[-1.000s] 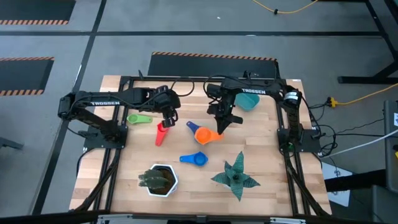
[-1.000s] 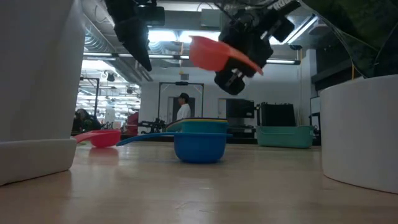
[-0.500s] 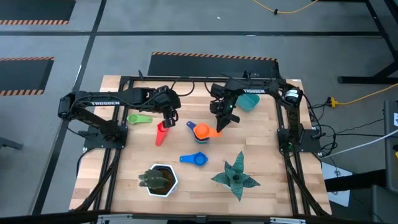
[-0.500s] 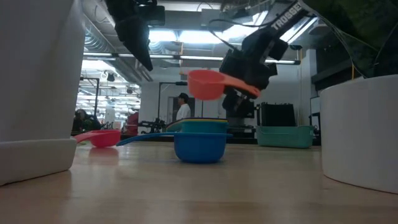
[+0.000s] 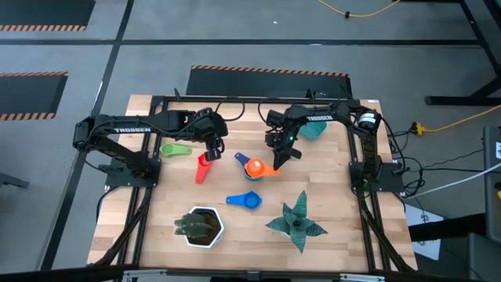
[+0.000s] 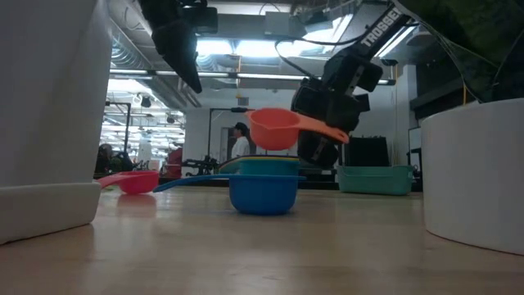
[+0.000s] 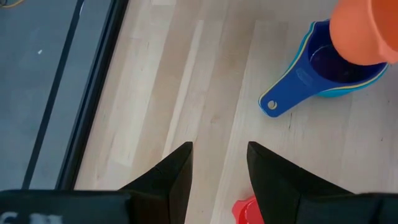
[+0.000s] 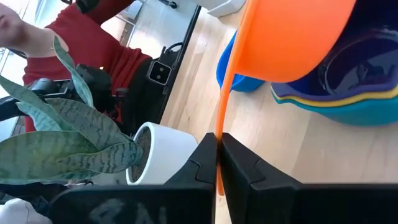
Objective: Nest measuring cups in basket
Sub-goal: Stack the orange measuring cup on top of the dark blue measuring cup
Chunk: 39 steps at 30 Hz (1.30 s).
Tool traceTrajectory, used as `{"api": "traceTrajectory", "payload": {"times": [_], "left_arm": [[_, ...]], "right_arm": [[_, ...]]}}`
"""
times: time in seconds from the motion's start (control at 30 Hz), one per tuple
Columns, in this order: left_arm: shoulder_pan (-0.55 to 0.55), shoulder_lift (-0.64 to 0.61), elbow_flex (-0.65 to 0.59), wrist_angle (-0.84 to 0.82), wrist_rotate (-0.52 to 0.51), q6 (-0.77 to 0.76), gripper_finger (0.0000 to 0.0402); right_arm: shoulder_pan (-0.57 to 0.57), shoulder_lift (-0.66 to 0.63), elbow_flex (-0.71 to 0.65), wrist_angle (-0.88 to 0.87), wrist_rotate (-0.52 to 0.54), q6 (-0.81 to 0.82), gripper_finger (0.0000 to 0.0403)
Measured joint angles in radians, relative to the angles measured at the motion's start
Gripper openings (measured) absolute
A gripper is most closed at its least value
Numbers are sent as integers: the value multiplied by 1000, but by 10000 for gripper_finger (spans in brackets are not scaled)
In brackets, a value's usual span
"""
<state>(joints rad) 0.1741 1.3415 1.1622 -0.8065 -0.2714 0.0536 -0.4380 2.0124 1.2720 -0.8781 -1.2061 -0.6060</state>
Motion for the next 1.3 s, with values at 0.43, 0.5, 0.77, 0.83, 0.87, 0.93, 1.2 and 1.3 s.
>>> {"api": "traceTrajectory", "payload": {"times": [0.43,0.5,0.77,0.83,0.87,0.93,1.2,1.3], "left_arm": [[0,0,0,0,0,-1,146],[0,0,0,0,0,-1,146],[0,0,0,0,0,-1,146],[0,0,0,0,0,-1,146],[0,0,0,0,0,-1,146],[0,0,0,0,0,-1,146],[0,0,0,0,0,-1,146],[0,0,0,0,0,-1,146]], "right_arm": [[3,0,-1,0,147,52,27],[3,0,-1,0,147,52,28],[3,0,-1,3,148,52,30],[3,0,-1,3,148,56,30],[3,0,-1,3,148,64,30],[3,0,-1,4,148,91,31],[3,0,-1,8,148,105,78],[3,0,-1,17,151,105,100]]}}
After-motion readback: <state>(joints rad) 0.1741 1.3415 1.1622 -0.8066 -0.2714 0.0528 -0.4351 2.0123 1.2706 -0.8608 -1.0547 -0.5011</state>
